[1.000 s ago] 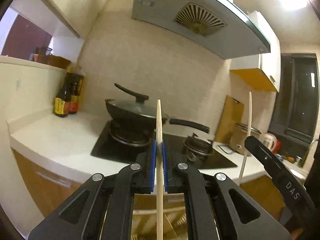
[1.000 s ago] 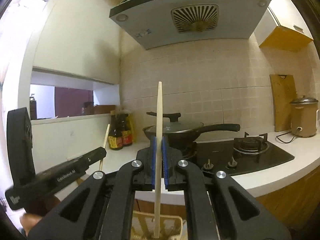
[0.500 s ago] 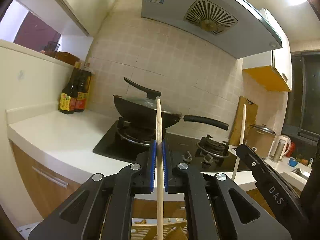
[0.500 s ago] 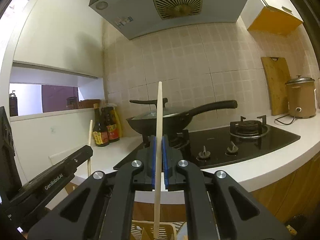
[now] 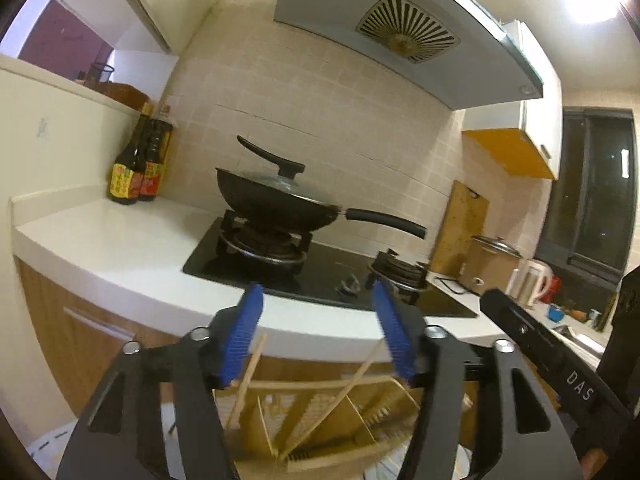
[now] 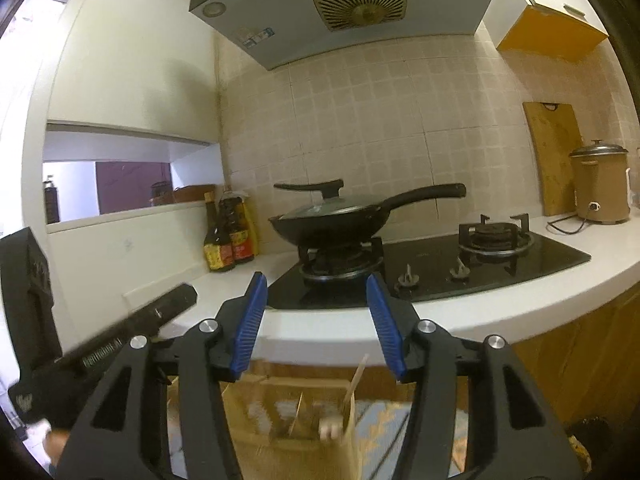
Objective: Organize utensils
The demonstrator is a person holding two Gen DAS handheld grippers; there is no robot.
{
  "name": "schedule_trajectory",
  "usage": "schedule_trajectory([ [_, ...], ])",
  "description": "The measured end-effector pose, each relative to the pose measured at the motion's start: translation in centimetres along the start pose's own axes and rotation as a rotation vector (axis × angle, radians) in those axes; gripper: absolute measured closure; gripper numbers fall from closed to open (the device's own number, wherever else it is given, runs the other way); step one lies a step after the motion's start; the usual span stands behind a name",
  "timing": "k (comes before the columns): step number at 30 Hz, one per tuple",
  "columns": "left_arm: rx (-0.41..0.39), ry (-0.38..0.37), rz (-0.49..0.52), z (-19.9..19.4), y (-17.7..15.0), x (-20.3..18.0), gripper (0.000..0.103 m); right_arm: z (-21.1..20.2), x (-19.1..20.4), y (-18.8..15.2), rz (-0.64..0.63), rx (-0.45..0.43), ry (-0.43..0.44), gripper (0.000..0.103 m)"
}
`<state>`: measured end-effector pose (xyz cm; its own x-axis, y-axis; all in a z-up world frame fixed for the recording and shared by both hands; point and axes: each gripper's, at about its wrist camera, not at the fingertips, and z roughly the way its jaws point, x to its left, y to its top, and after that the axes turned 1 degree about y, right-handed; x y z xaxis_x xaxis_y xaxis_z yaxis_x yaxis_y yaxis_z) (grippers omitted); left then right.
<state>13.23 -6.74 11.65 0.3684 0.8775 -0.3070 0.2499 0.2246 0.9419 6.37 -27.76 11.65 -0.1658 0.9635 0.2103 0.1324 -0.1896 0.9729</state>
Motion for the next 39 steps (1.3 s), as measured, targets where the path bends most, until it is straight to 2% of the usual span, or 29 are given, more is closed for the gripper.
schedule_trajectory([
  [3,0.025,-0.025,-0.010,-2.9,-0.6,0.2,0.025,-2.4,0.4,-0.9,-0.014,0.040,-0.002,0.039],
  [8,0.076,0.021,0.040,-7.1,-3.3,-0.2,0.017,-6.3,1.8,-4.2,-0.062,0.131,-0.008,0.030],
  [11,0.111,0.070,0.065,-9.4,-5.7,-0.2,0.013,-7.8,2.6,-6.6,-0.093,0.181,-0.042,0.022],
  [13,0.121,0.118,0.088,-10.9,-7.5,-0.2,0.012,-8.6,2.9,-8.2,-0.104,0.206,-0.052,0.020],
  [19,0.087,0.285,0.145,-14.4,-12.4,-0.1,0.010,-9.8,3.5,-13.4,-0.132,0.234,-0.070,0.017],
  [22,0.050,0.355,0.182,-14.8,-13.7,-0.1,0.010,-9.5,3.8,-15.2,-0.156,0.249,-0.076,0.017],
  [28,0.005,0.423,0.242,-14.9,-14.2,-0.3,0.009,-8.7,4.3,-15.9,-0.186,0.279,-0.090,0.017],
  [33,0.035,0.435,0.222,-14.5,-14.0,0.3,0.009,-8.2,4.0,-15.9,-0.167,0.298,-0.104,0.013],
  [39,0.059,0.435,0.259,-14.0,-14.2,-0.2,0.008,-7.9,3.2,-15.9,-0.136,0.317,-0.122,0.010],
])
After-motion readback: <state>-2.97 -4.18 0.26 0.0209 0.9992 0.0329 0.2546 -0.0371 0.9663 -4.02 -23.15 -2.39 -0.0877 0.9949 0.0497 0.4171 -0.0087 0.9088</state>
